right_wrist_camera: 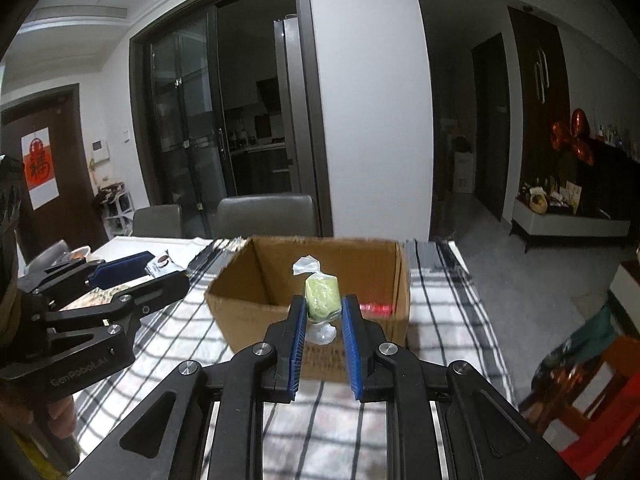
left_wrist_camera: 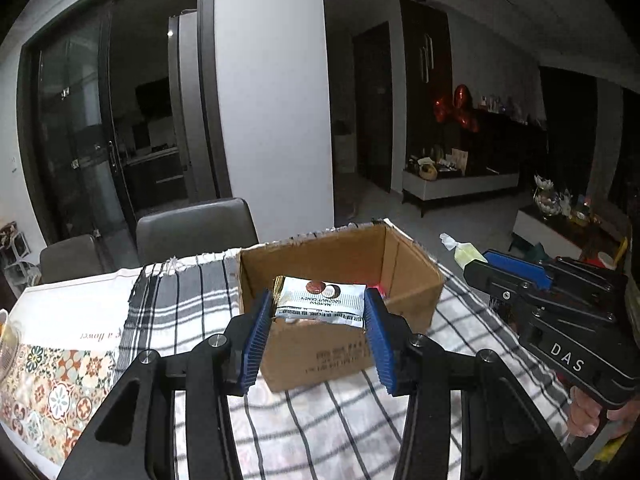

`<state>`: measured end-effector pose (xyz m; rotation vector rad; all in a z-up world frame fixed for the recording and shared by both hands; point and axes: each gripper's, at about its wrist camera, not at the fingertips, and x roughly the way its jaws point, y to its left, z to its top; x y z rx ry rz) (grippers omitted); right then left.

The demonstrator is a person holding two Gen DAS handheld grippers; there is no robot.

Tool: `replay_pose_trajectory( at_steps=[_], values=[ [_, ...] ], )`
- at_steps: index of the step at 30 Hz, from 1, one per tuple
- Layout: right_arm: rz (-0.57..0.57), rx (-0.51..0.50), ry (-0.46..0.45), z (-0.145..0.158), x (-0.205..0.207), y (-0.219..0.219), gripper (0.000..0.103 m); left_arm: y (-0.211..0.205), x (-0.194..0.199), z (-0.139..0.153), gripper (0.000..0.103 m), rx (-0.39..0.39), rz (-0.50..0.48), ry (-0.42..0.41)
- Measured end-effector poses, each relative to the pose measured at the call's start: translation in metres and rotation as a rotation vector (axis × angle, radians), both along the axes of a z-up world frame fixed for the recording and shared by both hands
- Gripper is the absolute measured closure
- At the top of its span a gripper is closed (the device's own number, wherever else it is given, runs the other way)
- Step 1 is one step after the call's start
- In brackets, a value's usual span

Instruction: Organize snacks

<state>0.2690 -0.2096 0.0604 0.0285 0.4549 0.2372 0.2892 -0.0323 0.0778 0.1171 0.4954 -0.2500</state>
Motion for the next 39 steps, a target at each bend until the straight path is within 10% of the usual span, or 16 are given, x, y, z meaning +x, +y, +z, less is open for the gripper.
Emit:
replay_pose_trajectory(
  at_steps=[18, 22, 39],
  values=[
    [-0.001, -0.073, 0.051, 0.006, 0.087, 0.0, 0.083, -0.011, 0.094, 0.001, 0.052, -0.019, -0.027, 0.08],
    [-0.035, -0.059, 0.094, 0.0, 0.105, -0.005, 0.058, -0.011, 0.113, -0.002, 0.041, -0.039, -0.001, 0.12],
    [-0.084, -0.029, 0.06, -0.001, 0.007, -0.017, 0.052, 0.01, -0.004, 0.008, 0.013, -0.021, 0.155, -0.027]
  ],
)
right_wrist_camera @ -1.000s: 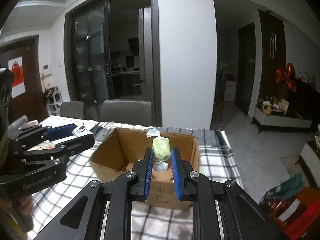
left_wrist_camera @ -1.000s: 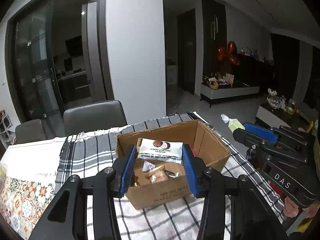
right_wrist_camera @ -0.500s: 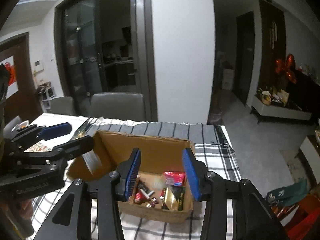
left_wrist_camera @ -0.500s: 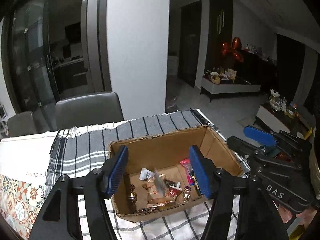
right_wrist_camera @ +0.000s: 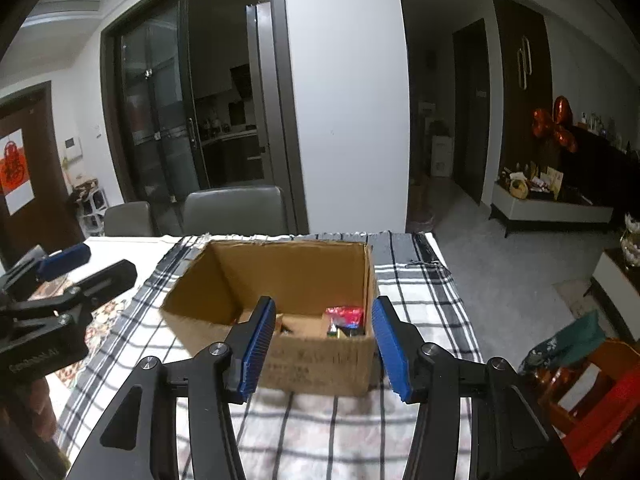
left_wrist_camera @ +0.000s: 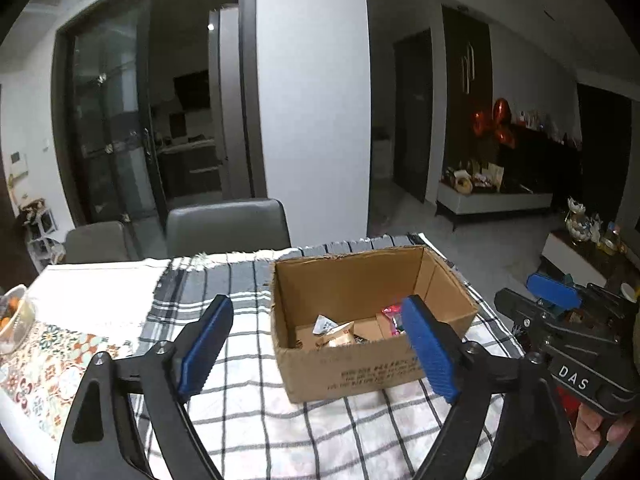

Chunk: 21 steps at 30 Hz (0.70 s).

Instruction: Organize snacks

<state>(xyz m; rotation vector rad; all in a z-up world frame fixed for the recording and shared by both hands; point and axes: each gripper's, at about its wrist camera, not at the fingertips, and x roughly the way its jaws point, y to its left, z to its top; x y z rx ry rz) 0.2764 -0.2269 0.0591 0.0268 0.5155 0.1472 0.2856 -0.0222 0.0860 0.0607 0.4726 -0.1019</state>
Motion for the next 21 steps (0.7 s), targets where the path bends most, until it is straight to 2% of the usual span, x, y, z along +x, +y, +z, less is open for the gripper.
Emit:
replay_pose_trajectory(
  at_steps=[2, 5, 7, 11, 17, 21],
  values=[
    [0.0, -0.022, -0.021, 0.004, -0.016, 0.002, 0.05, 0.003, -0.02, 0.004, 0.009, -0.001, 0.012, -0.034],
    [-0.006, -0.042, -0.064, 0.013, -0.049, 0.004, 0.039, 0.006, -0.048, 0.008, 0.006, 0.006, 0.017, -0.067],
    [-0.006, -0.041, -0.088, 0.018, -0.066, 0.006, 0.039, 0.007, -0.067, 0.01, 0.004, 0.014, 0.016, -0.084],
    [-0.003, -0.03, -0.096, 0.021, -0.1, 0.005, 0.031, 0.006, -0.102, 0.011, 0.0, 0.031, 0.018, -0.11],
    [-0.015, 0.005, -0.077, 0.015, -0.14, -0.004, 0.028, 0.002, -0.151, 0.005, 0.0, 0.065, 0.039, -0.142],
    [-0.024, 0.007, -0.076, 0.01, -0.162, -0.008, 0.028, -0.002, -0.173, -0.001, 0.0, 0.065, 0.021, -0.135]
  ],
)
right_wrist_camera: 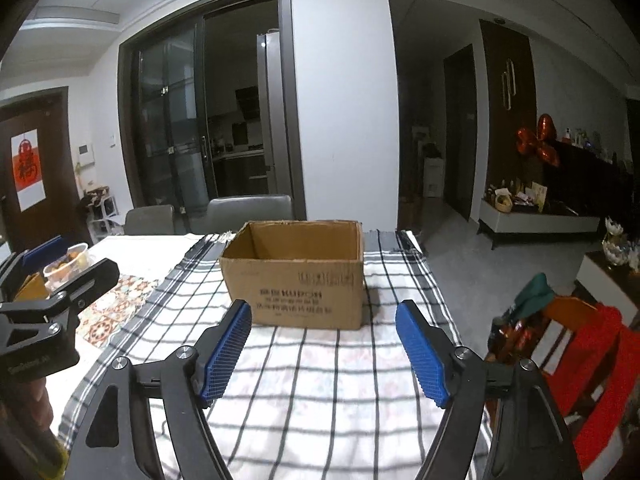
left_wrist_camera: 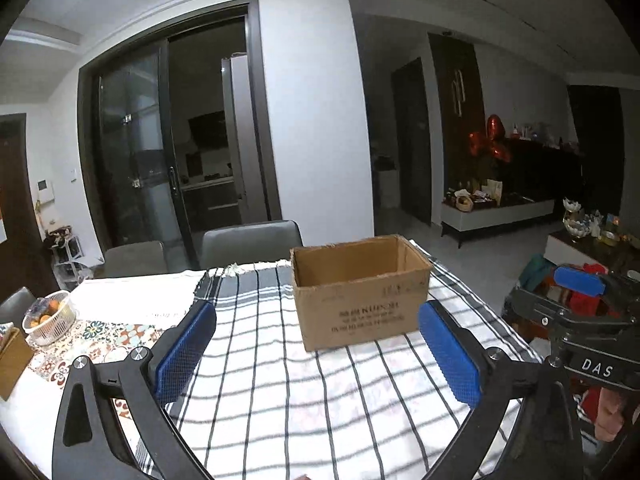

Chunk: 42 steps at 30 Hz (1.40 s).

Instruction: Organize snacks

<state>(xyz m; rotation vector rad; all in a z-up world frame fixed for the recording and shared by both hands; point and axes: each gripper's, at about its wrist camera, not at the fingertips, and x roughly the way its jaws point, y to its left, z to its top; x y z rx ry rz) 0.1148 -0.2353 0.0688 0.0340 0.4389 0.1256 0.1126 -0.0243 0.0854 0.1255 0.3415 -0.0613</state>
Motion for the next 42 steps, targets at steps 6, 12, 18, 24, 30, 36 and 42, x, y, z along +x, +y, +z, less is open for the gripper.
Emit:
replay_pose_trajectory(
  at_steps=[6, 12, 18, 24, 30, 36, 42],
  values=[
    [-0.031, 0.018, 0.006, -0.009, -0.026, -0.006, 0.028, -0.003, -0.025, -0.008, 0.0, -0.004, -0.002, 0.001],
    [-0.045, 0.021, 0.001, -0.014, -0.048, -0.006, 0.028, -0.005, -0.043, -0.012, 0.0, -0.004, -0.028, -0.003],
    [-0.048, 0.027, -0.01, -0.017, -0.061, -0.008, 0.028, -0.005, -0.053, -0.013, 0.0, -0.006, -0.029, -0.009],
    [-0.041, 0.027, -0.014, -0.016, -0.067, -0.005, 0.028, -0.004, -0.056, -0.014, 0.0, -0.018, -0.025, -0.011],
    [-0.036, 0.037, -0.021, -0.015, -0.071, -0.004, 0.028, -0.003, -0.059, -0.013, 0.0, -0.014, -0.026, -0.021],
    [-0.039, 0.046, -0.021, -0.016, -0.071, -0.007, 0.028, -0.004, -0.061, -0.013, 0.0, -0.012, -0.029, -0.026],
    [-0.035, 0.05, -0.016, -0.017, -0.071, -0.007, 0.028, -0.005, -0.063, -0.013, 0.0, -0.015, -0.031, -0.028]
  ],
)
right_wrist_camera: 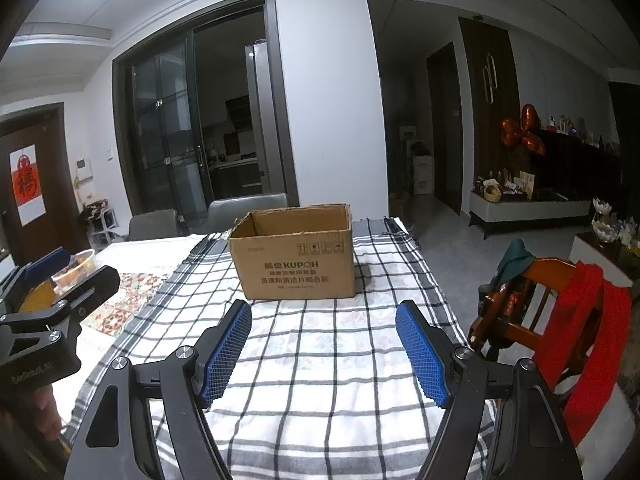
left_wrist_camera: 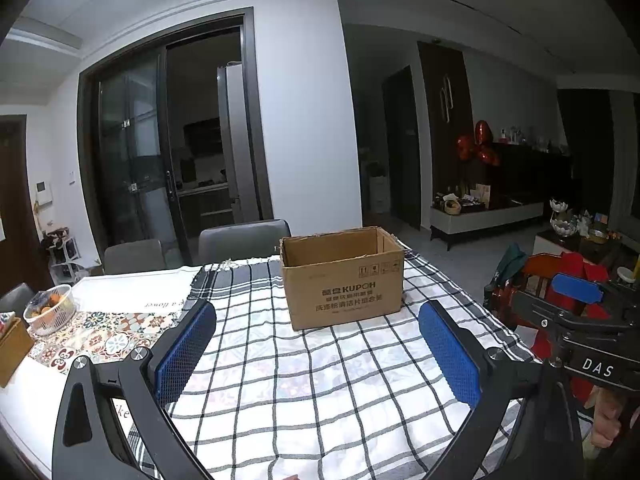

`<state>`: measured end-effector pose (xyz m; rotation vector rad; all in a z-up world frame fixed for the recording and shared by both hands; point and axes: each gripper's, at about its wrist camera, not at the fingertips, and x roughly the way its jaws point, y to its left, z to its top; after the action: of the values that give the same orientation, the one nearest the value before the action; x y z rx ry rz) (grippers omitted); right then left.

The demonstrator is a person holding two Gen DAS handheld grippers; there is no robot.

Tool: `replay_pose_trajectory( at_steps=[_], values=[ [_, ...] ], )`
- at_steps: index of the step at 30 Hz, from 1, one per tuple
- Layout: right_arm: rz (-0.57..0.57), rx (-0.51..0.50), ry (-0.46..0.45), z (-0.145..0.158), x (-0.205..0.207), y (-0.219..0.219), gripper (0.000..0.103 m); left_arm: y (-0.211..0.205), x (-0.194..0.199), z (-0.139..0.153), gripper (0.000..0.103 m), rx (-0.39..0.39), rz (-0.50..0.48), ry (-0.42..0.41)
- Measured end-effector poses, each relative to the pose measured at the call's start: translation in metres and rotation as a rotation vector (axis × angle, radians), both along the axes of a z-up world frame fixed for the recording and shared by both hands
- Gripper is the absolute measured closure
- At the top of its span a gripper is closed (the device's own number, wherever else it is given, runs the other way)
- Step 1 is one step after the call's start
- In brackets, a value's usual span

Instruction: Organize snacks

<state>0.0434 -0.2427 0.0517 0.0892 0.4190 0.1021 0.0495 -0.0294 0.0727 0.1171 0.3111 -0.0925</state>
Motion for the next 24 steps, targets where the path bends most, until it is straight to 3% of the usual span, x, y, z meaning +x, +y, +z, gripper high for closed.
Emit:
replay_pose_trajectory(
  at_steps=[24],
  values=[
    [0.001, 0.005, 0.009, -0.0073, -0.002, 0.0004, 0.028, 0.0019, -0.0015, -0.0029, 0.0, -0.008, 0.004, 0.008]
  ],
)
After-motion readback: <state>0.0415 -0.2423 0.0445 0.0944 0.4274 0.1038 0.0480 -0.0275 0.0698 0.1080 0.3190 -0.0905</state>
